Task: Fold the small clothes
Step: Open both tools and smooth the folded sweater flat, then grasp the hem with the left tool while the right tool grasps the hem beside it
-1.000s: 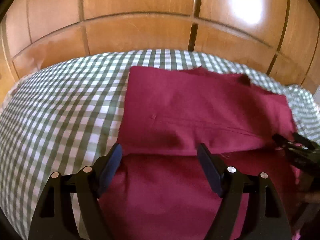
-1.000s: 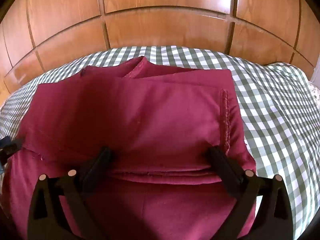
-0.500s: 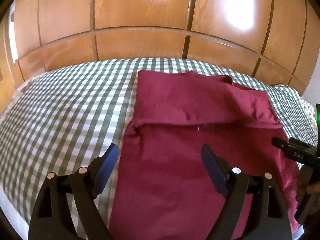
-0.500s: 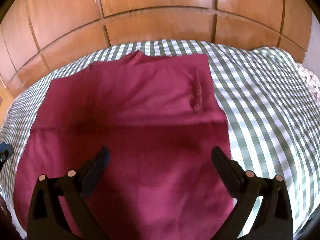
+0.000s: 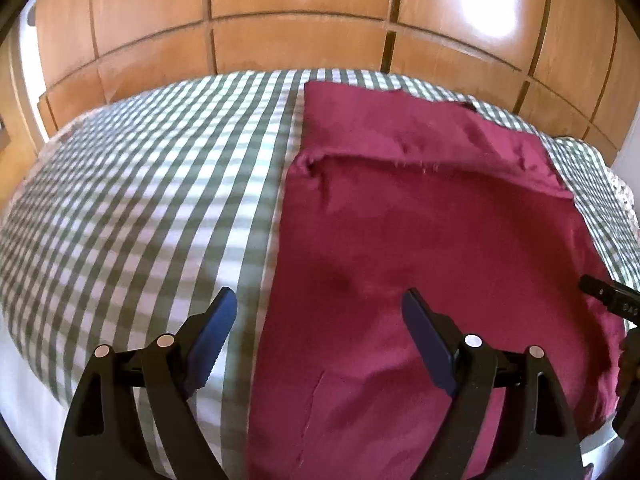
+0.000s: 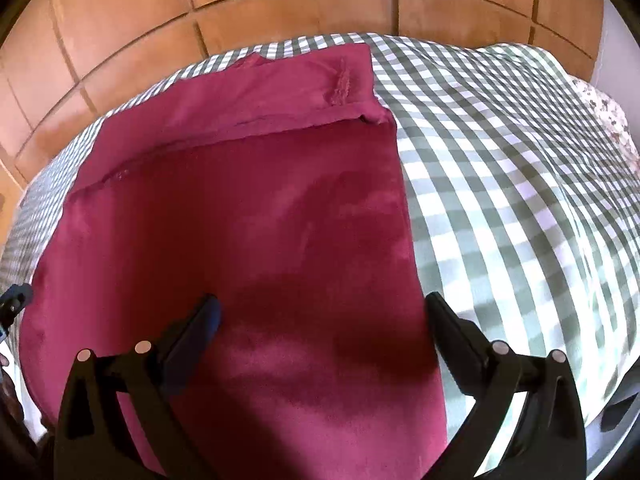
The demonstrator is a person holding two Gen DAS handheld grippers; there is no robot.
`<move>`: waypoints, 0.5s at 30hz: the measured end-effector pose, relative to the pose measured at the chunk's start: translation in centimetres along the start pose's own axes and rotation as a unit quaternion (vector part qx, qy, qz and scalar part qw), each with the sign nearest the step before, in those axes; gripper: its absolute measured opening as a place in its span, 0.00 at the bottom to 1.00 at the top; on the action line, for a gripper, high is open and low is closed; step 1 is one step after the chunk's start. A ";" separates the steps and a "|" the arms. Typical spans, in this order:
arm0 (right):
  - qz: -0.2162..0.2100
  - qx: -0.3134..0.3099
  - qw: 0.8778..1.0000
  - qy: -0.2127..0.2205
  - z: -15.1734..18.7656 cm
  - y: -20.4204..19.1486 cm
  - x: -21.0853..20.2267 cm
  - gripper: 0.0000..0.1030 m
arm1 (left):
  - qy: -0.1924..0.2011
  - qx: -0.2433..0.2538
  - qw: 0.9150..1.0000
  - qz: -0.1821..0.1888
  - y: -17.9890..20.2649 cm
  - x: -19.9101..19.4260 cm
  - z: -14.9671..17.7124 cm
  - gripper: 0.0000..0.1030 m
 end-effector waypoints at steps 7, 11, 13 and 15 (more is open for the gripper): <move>-0.002 -0.010 1.000 -0.005 1.8 -0.2 -0.7 0.98 | -0.028 0.003 0.999 0.017 -0.4 -0.2 2.9 0.81; -0.010 -0.017 1.000 -0.018 2.6 -0.3 -1.2 0.98 | -0.034 0.027 0.998 0.037 -0.1 -1.0 4.1 0.81; -0.017 -0.018 0.999 -0.024 3.0 -0.3 -1.5 0.98 | -0.038 0.036 0.997 0.053 0.0 -1.6 4.6 0.81; -0.026 -0.016 0.999 -0.027 3.4 -0.4 -1.8 0.98 | -0.045 0.040 0.996 0.065 0.0 -1.9 5.1 0.78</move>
Point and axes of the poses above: each gripper's, at about its wrist camera, not at the fingertips, and x roughly the way its jaws point, y to its right, z to its underside, the point moved 10 cm from there along x, roughly the way its jaws point, and after that the axes turned 10 degrees about -z, right-handed, at the moved point
